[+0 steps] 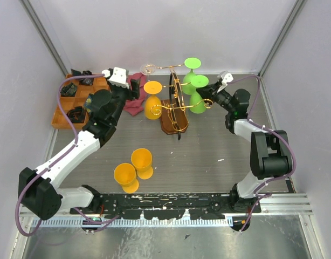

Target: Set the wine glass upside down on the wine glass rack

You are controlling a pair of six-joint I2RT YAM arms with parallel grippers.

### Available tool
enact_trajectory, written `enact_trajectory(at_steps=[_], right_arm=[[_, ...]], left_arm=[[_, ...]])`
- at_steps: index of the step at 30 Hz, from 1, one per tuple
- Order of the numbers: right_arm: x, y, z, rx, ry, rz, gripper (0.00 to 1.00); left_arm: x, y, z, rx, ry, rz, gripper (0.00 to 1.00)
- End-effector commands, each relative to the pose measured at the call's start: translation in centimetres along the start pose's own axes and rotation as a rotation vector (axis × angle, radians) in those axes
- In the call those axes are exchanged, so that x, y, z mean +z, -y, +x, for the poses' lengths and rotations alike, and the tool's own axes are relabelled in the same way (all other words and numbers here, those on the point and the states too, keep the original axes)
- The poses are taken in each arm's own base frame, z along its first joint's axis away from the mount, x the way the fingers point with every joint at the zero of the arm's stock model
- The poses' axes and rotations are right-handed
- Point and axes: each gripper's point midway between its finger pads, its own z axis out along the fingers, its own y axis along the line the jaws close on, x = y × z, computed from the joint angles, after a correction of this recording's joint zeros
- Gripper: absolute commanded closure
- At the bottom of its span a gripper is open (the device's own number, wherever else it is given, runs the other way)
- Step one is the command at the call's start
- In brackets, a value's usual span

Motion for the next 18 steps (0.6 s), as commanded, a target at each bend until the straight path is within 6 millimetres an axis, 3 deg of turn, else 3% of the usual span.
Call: enact_trajectory(at_steps=[1, 9, 18], right_arm=[[-0.5, 0.3, -2.2, -0.076, 0.011, 0.042, 0.69], [-2.6, 1.3, -1.6, -0.064, -0.010, 0.123, 0.56], [-6.4, 4.3, -1.3, -0.037, -0.055, 0.275, 0.55]], left_arm=[[-0.8, -0.6, -1.5, -0.021, 0.042, -0.013, 0.32], [-1.0, -0.8, -1.5, -0.017, 0.041, -0.020, 0.31], [-1.5, -0.7, -1.9, 0.016, 0.001, 0.001, 0.25]])
